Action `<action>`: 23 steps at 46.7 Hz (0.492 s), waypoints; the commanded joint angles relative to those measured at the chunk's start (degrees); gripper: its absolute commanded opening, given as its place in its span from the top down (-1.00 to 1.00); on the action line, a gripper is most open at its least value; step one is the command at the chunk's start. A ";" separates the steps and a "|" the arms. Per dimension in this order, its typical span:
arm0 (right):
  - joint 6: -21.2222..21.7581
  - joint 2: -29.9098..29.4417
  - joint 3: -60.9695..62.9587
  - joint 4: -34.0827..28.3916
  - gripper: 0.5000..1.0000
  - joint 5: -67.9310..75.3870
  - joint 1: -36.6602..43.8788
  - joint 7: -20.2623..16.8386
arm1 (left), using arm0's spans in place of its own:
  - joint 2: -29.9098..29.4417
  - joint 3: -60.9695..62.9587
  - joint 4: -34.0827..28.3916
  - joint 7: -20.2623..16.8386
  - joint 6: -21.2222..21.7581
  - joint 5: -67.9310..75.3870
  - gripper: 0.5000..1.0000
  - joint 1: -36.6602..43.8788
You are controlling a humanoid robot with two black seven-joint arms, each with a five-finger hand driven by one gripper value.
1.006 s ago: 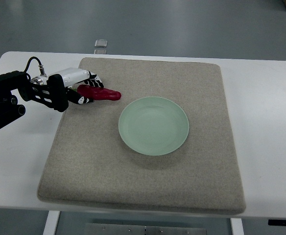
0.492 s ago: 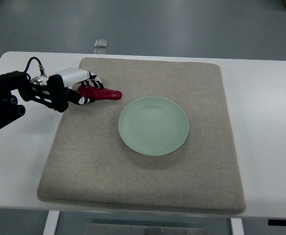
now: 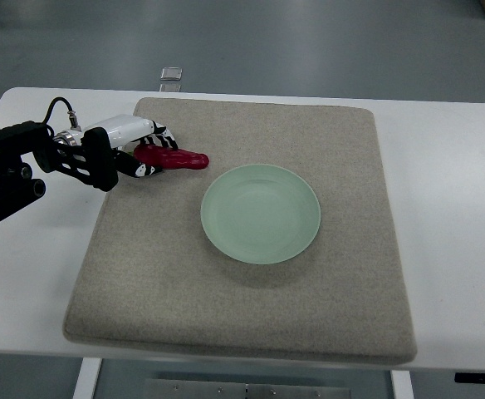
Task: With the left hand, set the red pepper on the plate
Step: 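Close the left hand fingers around the red pepper, then lift the red pepper and carry it over the green plate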
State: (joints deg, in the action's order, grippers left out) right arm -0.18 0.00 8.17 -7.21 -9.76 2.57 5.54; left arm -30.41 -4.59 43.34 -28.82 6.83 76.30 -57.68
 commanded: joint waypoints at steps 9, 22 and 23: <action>0.00 0.00 0.00 0.00 -0.73 0.00 0.06 0.00 | -0.18 -0.07 0.08 -0.09 0.64 -0.01 1.00 -0.15; 0.00 0.00 0.00 0.00 -0.73 0.00 -0.02 0.00 | -0.27 -0.86 0.17 -0.18 0.99 -0.27 1.00 -0.24; 0.00 0.00 0.00 0.00 -0.73 0.00 0.06 0.00 | -0.27 -0.94 0.26 -0.18 1.26 -0.45 1.00 -0.24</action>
State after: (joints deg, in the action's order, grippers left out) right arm -0.18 0.00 8.17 -7.21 -9.76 2.57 5.54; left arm -30.75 -5.33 43.48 -28.99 7.70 76.04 -57.91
